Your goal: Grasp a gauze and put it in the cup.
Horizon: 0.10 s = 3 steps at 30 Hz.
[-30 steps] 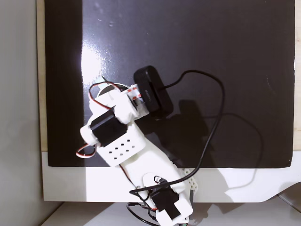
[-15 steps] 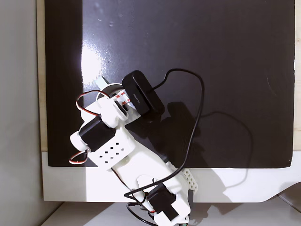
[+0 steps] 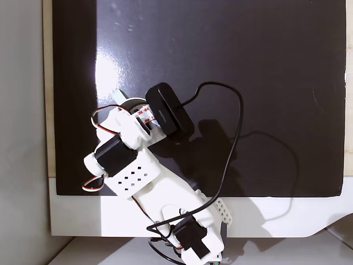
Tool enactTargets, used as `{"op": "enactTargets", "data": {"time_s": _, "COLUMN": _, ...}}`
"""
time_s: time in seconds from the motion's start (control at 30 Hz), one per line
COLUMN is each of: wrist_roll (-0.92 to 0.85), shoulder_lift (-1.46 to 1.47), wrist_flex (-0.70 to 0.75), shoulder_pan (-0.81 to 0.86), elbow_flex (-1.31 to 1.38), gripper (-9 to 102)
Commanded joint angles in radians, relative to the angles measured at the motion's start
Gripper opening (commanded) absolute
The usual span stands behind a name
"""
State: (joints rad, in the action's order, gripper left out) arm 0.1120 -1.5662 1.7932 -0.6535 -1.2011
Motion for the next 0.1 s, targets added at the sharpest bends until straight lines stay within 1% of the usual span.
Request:
{"op": "enactTargets", "data": {"time_s": 0.0, "wrist_roll": 0.008, "shoulder_lift": -0.018, "wrist_flex": 0.006, "shoulder_pan": 0.006, "elbow_flex": 0.011, "gripper": 29}}
{"op": "enactTargets", "data": {"time_s": 0.07, "wrist_roll": 0.008, "shoulder_lift": -0.018, "wrist_flex": 0.006, "shoulder_pan": 0.006, "elbow_flex": 0.011, "gripper": 29}}
